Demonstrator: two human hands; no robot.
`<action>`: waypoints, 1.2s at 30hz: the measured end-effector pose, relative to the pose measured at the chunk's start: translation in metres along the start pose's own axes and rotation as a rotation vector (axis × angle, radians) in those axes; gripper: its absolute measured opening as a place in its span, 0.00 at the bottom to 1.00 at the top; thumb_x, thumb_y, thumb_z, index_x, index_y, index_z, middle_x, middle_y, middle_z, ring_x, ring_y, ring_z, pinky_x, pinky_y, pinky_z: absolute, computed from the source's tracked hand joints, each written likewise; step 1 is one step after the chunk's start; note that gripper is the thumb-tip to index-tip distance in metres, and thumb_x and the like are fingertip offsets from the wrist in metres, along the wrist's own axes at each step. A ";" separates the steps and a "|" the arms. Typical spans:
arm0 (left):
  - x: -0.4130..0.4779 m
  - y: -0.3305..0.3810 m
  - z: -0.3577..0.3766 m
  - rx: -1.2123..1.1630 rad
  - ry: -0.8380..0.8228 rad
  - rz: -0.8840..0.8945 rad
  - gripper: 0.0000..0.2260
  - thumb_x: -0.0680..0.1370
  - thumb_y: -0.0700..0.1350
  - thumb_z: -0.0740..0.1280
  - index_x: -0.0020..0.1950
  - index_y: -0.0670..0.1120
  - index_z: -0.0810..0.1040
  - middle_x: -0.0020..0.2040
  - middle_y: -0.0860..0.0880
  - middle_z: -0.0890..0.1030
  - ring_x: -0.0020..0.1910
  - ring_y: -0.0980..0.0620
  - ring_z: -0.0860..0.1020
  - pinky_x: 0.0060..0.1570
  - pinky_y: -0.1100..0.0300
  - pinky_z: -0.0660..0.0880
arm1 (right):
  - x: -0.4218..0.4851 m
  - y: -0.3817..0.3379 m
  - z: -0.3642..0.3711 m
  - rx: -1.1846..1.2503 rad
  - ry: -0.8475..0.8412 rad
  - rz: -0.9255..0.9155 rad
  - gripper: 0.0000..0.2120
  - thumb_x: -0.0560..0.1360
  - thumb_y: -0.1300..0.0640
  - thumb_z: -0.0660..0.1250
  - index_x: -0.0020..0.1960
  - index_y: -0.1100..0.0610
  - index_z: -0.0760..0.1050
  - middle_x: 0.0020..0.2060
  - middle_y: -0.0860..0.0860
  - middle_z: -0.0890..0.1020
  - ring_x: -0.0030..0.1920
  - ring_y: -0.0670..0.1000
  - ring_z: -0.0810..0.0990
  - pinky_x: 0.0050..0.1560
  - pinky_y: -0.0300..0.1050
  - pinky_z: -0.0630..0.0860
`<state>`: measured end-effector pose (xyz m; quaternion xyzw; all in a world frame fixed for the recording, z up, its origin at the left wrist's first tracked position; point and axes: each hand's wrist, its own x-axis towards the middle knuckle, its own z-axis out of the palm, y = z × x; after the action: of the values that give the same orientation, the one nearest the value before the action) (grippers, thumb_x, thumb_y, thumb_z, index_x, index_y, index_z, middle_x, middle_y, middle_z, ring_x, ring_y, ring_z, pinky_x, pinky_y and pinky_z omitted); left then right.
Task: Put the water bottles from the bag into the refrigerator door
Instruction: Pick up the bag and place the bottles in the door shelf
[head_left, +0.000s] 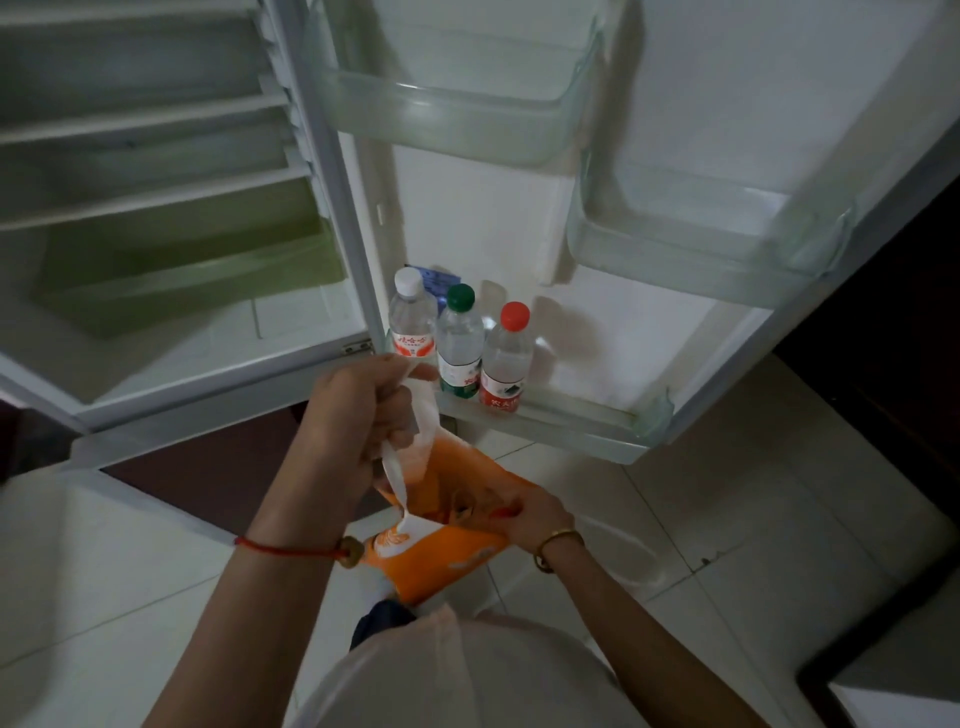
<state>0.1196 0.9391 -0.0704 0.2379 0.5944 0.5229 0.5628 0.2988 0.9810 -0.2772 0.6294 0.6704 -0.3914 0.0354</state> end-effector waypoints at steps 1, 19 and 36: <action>-0.001 0.000 -0.001 -0.005 -0.001 0.001 0.11 0.81 0.40 0.56 0.47 0.39 0.77 0.22 0.54 0.60 0.18 0.58 0.59 0.18 0.67 0.61 | -0.005 -0.005 -0.005 -0.042 0.034 -0.043 0.30 0.64 0.34 0.73 0.62 0.45 0.77 0.58 0.49 0.82 0.58 0.52 0.80 0.56 0.44 0.73; 0.012 -0.023 0.034 0.009 0.028 -0.042 0.11 0.80 0.40 0.57 0.48 0.37 0.78 0.27 0.50 0.57 0.19 0.57 0.57 0.18 0.68 0.60 | -0.071 -0.028 -0.141 0.319 0.726 -0.568 0.11 0.68 0.53 0.75 0.41 0.55 0.74 0.34 0.50 0.76 0.34 0.49 0.75 0.34 0.39 0.72; 0.011 -0.025 0.014 0.051 0.079 -0.021 0.13 0.81 0.40 0.55 0.50 0.36 0.78 0.24 0.51 0.59 0.18 0.58 0.60 0.18 0.66 0.62 | -0.006 -0.040 -0.153 0.194 0.798 -0.539 0.11 0.73 0.52 0.72 0.49 0.58 0.75 0.46 0.51 0.75 0.37 0.47 0.73 0.38 0.32 0.66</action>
<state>0.1370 0.9449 -0.0945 0.2253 0.6317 0.5105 0.5381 0.3329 1.0667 -0.1488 0.5348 0.7311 -0.1759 -0.3855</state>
